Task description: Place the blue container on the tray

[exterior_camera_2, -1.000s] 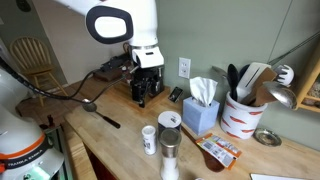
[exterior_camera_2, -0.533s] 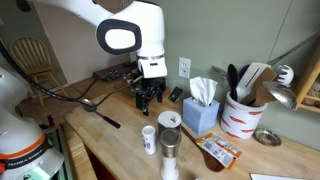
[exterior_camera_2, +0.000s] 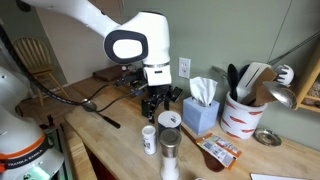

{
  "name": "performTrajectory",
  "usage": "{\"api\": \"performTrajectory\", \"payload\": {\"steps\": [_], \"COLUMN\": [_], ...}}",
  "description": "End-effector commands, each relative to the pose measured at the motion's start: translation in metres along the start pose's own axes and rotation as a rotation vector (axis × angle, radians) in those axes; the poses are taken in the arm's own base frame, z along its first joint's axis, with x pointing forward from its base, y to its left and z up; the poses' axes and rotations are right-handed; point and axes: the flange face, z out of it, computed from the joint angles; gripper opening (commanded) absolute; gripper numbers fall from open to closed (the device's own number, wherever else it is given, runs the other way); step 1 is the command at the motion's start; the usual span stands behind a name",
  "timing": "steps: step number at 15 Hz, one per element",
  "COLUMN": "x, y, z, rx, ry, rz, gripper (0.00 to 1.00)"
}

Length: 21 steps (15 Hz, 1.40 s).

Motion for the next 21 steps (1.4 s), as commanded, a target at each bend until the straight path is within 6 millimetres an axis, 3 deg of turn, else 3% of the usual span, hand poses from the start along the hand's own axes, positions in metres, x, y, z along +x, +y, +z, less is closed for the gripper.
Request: {"api": "performTrajectory", "payload": {"steps": [1, 17, 19, 20, 21], "x": [0.011, 0.028, 0.028, 0.028, 0.028], "y": [-0.002, -0.008, -0.009, -0.009, -0.009], "z": [0.01, 0.024, 0.024, 0.024, 0.023], "rx": [-0.003, -0.008, -0.007, -0.007, -0.008], "ry": [0.038, 0.136, 0.129, 0.128, 0.128], "rz": [0.022, 0.03, 0.027, 0.027, 0.026], "gripper": [1.0, 1.0, 0.82, 0.68, 0.67]}}
